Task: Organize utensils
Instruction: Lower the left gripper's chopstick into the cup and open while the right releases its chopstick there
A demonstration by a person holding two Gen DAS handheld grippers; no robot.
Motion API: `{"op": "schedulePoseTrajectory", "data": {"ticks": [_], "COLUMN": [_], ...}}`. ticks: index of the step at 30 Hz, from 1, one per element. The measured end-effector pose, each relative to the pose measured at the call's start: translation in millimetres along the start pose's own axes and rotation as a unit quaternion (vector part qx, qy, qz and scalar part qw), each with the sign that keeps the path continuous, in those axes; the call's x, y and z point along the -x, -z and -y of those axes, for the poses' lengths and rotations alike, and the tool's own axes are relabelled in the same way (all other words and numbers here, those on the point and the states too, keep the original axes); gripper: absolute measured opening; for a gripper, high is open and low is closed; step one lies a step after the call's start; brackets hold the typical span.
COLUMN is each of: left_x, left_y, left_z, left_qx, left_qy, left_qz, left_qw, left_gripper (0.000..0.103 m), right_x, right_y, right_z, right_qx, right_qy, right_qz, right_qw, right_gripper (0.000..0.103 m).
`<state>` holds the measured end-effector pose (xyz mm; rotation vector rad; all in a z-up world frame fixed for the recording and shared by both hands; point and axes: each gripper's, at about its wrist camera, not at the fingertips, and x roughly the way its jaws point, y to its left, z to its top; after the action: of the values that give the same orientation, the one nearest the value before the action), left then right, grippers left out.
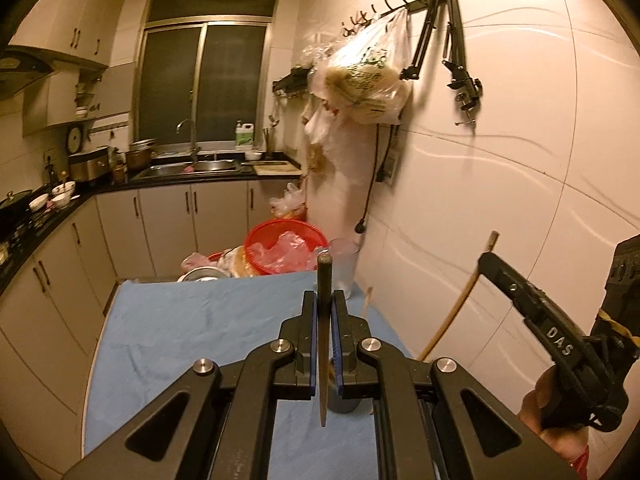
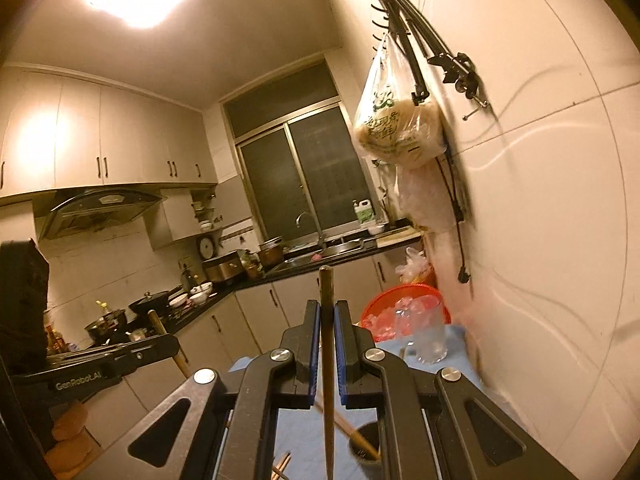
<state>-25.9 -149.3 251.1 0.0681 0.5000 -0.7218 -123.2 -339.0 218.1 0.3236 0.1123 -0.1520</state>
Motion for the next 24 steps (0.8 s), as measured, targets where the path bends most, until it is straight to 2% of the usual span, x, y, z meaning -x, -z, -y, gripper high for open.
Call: {"op": "schedulePoseTrajectory", "data": {"ticks": [5,10,18,24], "left_x": [-22.2,-52.5,-103.7,-129.6], "left_y": [-16.6,-18.9,-1.3,15.0], "left_z": [16.4,25.1,30.0,27.7], "left_qx": [-0.004,-0.002,-0.003,-0.001], "left_qy": [0.004,0.006,0.000,0.001], "left_qz": [0.001,-0.016,-0.053,-0.080], "left_qw": [1.0000,0.9999,0.9986,0.9968], "left_gripper": [0.007,0.007,0.007,0.007], "right_x": [-21.0,-43.8,-87.5,-109.2], "right_y": [-14.6,-16.8,-0.5,19.8], "right_z": [14.8,33.7,66.3,75.4], "right_qx": [0.003,0.005,-0.006,-0.005], "right_qy": [0.012,0.025,0.037,0.034], "right_qz": [-0.004,-0.015,-0.059,-0.093], "right_qw": [1.000,1.000,0.998,0.995], "right_gripper": [0.007,0.007,0.007,0.007]}}
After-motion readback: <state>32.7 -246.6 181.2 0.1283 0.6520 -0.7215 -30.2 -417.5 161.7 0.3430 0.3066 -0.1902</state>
